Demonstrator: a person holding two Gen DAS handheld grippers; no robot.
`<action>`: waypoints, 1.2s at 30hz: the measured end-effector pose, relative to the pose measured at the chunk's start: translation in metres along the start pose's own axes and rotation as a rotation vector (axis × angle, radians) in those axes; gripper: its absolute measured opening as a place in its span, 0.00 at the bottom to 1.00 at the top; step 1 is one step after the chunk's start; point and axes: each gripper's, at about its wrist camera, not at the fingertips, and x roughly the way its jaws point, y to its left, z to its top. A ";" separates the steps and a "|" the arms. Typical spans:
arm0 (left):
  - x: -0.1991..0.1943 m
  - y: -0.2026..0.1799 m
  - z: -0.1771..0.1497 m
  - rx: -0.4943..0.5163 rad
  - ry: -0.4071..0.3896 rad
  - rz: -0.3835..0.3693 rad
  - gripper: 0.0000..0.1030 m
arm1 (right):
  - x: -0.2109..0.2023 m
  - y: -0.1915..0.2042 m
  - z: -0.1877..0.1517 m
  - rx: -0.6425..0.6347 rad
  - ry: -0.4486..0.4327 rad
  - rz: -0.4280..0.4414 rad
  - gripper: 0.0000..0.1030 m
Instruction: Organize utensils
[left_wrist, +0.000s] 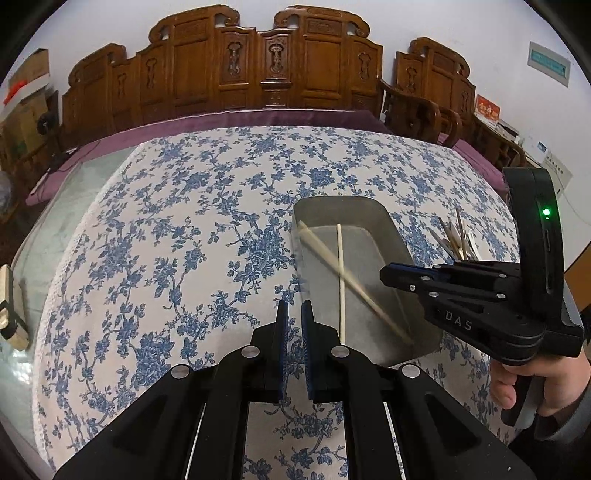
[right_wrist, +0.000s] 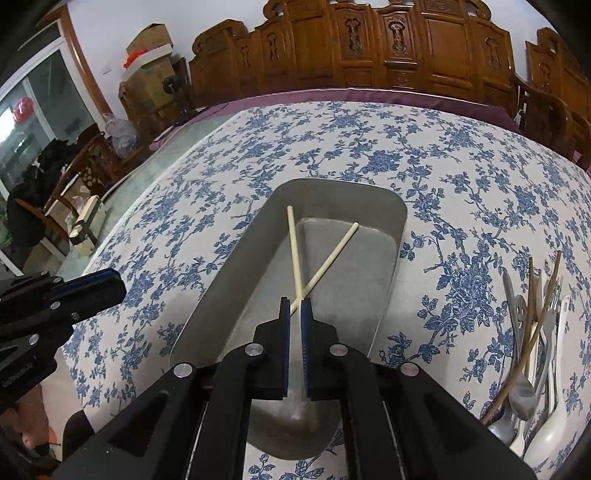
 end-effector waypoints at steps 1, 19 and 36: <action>-0.001 -0.001 0.000 0.001 -0.001 0.001 0.06 | -0.002 0.000 -0.001 0.000 -0.003 0.002 0.08; -0.021 -0.069 -0.002 0.084 -0.052 -0.071 0.24 | -0.134 -0.070 -0.081 -0.058 -0.105 -0.067 0.08; 0.002 -0.168 -0.021 0.168 -0.002 -0.189 0.29 | -0.151 -0.152 -0.122 0.028 -0.094 -0.192 0.25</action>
